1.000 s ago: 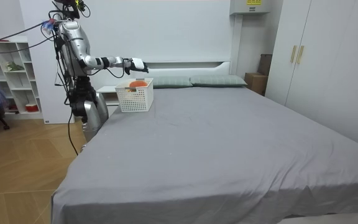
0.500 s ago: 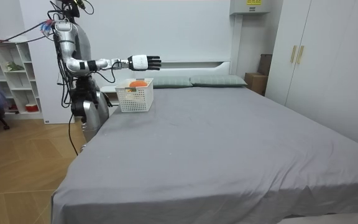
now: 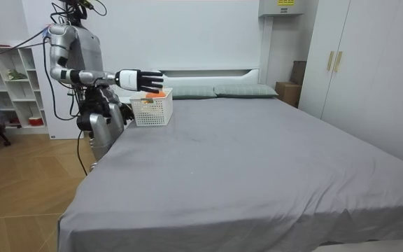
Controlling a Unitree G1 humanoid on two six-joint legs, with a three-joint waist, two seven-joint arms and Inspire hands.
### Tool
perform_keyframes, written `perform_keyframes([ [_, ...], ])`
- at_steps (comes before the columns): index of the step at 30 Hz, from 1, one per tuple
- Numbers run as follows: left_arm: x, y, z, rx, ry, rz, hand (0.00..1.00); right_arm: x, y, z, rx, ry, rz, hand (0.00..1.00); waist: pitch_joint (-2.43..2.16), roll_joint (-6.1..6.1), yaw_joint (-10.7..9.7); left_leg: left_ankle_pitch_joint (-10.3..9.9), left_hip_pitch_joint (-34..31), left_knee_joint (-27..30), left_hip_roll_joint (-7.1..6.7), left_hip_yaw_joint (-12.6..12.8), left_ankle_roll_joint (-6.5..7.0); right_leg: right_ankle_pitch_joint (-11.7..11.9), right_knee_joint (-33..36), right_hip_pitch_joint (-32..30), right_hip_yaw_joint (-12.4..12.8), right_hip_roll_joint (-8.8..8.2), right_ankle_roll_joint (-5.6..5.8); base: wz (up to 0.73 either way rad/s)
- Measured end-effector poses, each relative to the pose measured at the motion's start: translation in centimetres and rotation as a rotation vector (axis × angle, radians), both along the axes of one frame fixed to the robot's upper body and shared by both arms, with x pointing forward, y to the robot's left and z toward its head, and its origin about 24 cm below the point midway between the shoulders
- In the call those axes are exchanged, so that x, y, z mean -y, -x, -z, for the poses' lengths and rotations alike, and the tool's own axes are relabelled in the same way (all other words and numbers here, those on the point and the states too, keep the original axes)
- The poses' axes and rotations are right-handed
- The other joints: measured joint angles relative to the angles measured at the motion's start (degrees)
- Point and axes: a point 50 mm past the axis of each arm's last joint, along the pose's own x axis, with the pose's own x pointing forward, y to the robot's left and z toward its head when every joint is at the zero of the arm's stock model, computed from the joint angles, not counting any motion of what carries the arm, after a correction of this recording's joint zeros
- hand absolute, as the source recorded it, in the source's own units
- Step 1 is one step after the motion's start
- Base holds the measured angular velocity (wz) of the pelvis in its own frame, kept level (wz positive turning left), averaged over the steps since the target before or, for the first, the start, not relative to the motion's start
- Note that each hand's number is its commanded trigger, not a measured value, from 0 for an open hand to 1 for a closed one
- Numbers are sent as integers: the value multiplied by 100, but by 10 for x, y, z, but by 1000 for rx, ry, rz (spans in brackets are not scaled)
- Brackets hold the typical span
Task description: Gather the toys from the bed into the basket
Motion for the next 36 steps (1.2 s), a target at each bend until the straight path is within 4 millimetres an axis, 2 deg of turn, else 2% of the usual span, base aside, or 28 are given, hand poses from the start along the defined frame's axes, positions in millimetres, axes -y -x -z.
perform_keyframes([
  [3, 0, 9, 1, -20, 0, -6, 0, 11, 7, 4, -10, -53, 79, 0, -10, 30, -70, -19, 5, 4, 16, 86, -8, 1, 4, -38, 91, 23, -2, -17],
  [4, 0, 11, 1, -24, 0, -8, 0, 17, 10, 6, -10, -91, 123, 0, -30, 21, -100, -17, 15, 8, 19, 118, -8, 1, 17, -60, 101, 25, -3, -11],
  [8, 0, 17, 1, -40, -15, -17, 0, 33, 19, 13, -11, -185, 237, 0, -24, 90, -243, -21, 21, -3, 24, 152, -5, 2, 11, -69, 123, 28, -2, -2],
  [10, -1, 14, 0, -26, -19, -23, 0, 42, 28, 32, -63, -242, 325, 0, -32, 105, -344, -22, 21, -7, 31, 168, -5, 2, 7, -75, 121, 29, -2, -2],
  [14, -1, 11, 0, -11, -8, -38, 0, 54, 56, 77, -243, -336, 495, 0, -25, 171, -380, -44, 19, -17, 55, 311, -12, 2, 2, -118, 256, 54, -2, -16],
  [15, -1, 11, 0, -8, -3, -47, 0, 56, 62, 82, -259, -357, 523, 0, -28, 186, -389, -48, 18, -18, 57, 320, -13, 3, 2, -125, 261, 57, -2, -14],
  [18, -1, 13, 0, 6, 16, -99, 0, 64, 87, 104, -335, -446, 657, 0, -23, 207, -477, -54, 22, -24, 68, 332, -20, 6, 21, -143, 270, 71, -8, -4],
  [20, 0, 14, 1, 16, 29, -133, 0, 67, 102, 117, -392, -488, 736, 0, -20, 234, -504, -60, 23, -23, 80, 368, -33, 7, 71, -194, 371, 103, -12, -13],
  [22, 0, 17, 1, 12, 30, -141, 0, 70, 128, 136, -491, -503, 844, 0, -12, 209, -597, -65, 21, -21, 85, 374, -39, 5, 70, -191, 377, 109, -15, -4],
  [24, 0, 20, 1, 6, 30, -144, 0, 68, 148, 148, -546, -531, 920, 0, -7, 201, -668, -69, 15, -17, 86, 372, -43, 2, 71, -193, 380, 110, -19, 0],
  [26, -2, 22, 0, 6, 28, -159, 0, 61, 181, 163, -651, -547, 987, 0, 0, 163, -723, -77, 16, -23, 87, 371, -52, -9, 72, -189, 382, 110, -28, 0],
  [32, -3, 27, 2, -3, 59, -193, 0, 44, 233, 184, -872, -574, 1042, 0, -1, 187, -820, -79, 40, 8, 76, 381, -58, -86, 97, -202, 413, 104, -28, -1],
  [34, -1, 27, 3, -4, 77, -188, 0, 33, 250, 191, -965, -624, 1037, 0, -21, 184, -813, -79, 55, 5, 72, 365, -61, -93, 91, -176, 400, 101, -29, 2],
  [36, -1, 27, 3, -3, 89, -192, 0, 26, 258, 194, -1021, -650, 1003, 0, -31, 192, -806, -79, 63, 6, 64, 337, -60, -98, 92, -160, 379, 95, -25, 5],
])
